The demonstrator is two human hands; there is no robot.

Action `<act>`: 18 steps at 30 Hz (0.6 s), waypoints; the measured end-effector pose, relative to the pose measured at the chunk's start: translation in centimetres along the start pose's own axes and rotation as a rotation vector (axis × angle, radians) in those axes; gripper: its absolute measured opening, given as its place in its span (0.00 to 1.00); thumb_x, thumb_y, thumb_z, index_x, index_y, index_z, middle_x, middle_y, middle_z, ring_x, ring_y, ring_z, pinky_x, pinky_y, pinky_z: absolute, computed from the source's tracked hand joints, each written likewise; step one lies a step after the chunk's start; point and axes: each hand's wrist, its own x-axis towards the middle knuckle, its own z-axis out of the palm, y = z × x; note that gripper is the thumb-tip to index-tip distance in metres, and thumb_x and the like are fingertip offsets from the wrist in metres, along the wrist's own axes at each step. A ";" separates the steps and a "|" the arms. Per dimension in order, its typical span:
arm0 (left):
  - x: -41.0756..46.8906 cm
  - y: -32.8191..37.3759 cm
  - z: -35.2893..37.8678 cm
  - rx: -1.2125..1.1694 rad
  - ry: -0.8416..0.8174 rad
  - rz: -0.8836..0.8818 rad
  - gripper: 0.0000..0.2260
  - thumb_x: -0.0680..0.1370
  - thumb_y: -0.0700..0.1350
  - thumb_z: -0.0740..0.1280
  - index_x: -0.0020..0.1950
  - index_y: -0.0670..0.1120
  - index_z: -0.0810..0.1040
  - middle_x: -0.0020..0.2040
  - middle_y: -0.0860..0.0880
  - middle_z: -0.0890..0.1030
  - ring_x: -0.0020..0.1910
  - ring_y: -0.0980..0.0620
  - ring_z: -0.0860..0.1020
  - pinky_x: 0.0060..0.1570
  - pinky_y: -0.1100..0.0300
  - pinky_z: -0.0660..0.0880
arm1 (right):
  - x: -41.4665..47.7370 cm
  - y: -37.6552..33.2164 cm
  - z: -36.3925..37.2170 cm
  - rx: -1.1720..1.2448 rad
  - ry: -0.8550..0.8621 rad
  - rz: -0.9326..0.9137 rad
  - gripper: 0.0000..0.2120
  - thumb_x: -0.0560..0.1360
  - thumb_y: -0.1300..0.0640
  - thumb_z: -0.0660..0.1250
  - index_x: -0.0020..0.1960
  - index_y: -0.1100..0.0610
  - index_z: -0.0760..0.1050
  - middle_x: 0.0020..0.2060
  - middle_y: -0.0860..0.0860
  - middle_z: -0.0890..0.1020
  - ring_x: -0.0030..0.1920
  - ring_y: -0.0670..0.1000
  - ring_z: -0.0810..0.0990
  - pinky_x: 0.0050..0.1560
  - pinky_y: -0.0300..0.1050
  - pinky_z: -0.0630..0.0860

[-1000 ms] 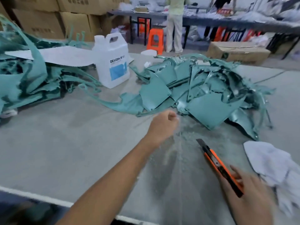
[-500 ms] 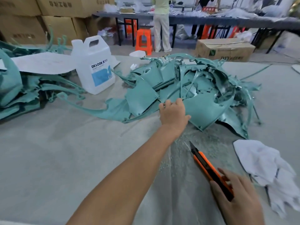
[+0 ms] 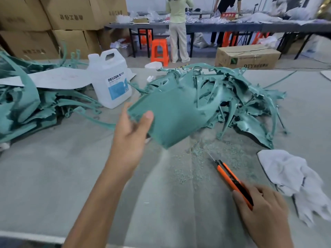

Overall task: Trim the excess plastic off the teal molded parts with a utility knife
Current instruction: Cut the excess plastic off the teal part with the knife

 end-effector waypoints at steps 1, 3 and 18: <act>-1.6 0.5 -1.9 0.095 0.032 0.046 0.08 0.80 0.49 0.66 0.58 0.60 0.75 0.56 0.55 0.84 0.54 0.55 0.82 0.49 0.59 0.80 | 0.0 0.0 -0.1 0.006 -0.005 0.015 0.28 0.71 0.41 0.58 0.51 0.62 0.85 0.43 0.62 0.82 0.44 0.68 0.80 0.52 0.60 0.74; -4.9 0.7 -5.1 0.412 0.092 0.137 0.04 0.80 0.56 0.64 0.54 0.64 0.73 0.49 0.60 0.82 0.46 0.62 0.80 0.45 0.68 0.75 | 0.1 0.1 -0.3 0.048 0.001 0.035 0.28 0.72 0.42 0.58 0.52 0.63 0.84 0.44 0.63 0.81 0.45 0.68 0.80 0.53 0.60 0.73; -14.0 -5.3 -6.8 1.322 -0.441 -0.327 0.46 0.57 0.82 0.61 0.69 0.63 0.59 0.81 0.54 0.41 0.79 0.52 0.34 0.77 0.50 0.36 | -2.2 -2.2 -2.6 0.387 -0.172 0.046 0.23 0.70 0.58 0.77 0.63 0.49 0.77 0.51 0.46 0.81 0.51 0.52 0.81 0.50 0.39 0.70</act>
